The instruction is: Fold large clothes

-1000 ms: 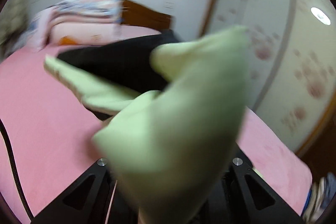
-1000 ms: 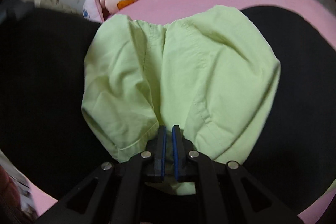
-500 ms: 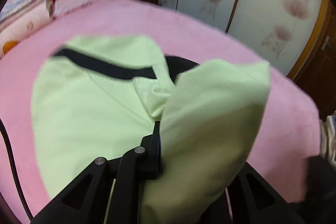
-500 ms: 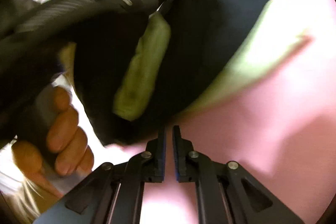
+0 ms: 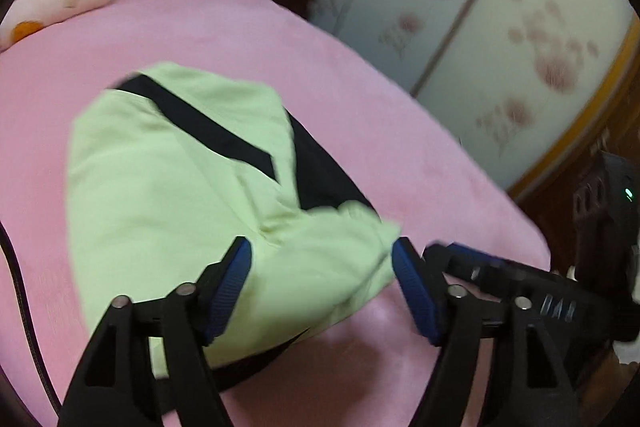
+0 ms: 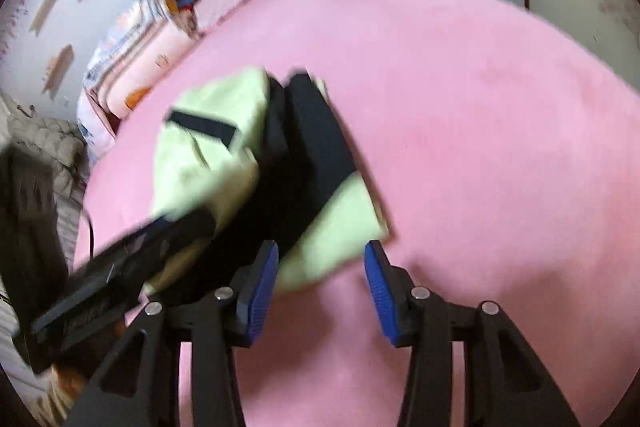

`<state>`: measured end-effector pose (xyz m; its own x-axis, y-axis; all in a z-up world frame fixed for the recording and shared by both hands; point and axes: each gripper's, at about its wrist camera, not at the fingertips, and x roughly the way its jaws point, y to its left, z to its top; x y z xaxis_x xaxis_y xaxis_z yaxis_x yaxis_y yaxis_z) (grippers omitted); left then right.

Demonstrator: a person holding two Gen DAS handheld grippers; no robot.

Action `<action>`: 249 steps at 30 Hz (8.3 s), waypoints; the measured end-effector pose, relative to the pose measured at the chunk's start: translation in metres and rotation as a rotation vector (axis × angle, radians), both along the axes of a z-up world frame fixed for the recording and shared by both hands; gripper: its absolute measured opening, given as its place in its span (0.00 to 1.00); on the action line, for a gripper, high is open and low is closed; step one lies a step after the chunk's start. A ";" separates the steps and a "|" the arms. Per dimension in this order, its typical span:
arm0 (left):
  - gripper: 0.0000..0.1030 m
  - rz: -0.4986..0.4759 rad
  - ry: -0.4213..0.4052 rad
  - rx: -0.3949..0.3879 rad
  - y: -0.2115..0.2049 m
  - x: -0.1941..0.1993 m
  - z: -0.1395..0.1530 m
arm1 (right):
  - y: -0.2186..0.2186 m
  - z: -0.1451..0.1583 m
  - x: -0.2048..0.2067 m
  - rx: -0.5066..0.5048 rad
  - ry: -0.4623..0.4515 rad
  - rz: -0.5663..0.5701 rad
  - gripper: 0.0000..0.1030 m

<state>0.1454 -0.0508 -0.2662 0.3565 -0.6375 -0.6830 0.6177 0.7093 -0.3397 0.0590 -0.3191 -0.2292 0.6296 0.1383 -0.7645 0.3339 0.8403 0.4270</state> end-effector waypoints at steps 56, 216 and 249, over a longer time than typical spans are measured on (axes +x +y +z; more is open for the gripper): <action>0.85 0.310 0.010 0.291 0.037 0.033 -0.079 | -0.001 -0.061 0.062 -0.377 0.126 0.194 0.21; 0.78 0.336 0.010 0.244 0.432 0.341 -0.103 | 0.432 -0.080 0.418 -0.012 0.047 0.577 0.27; 0.78 0.634 0.095 0.344 0.395 0.208 -0.053 | 0.420 -0.035 0.290 -0.140 0.104 0.497 0.06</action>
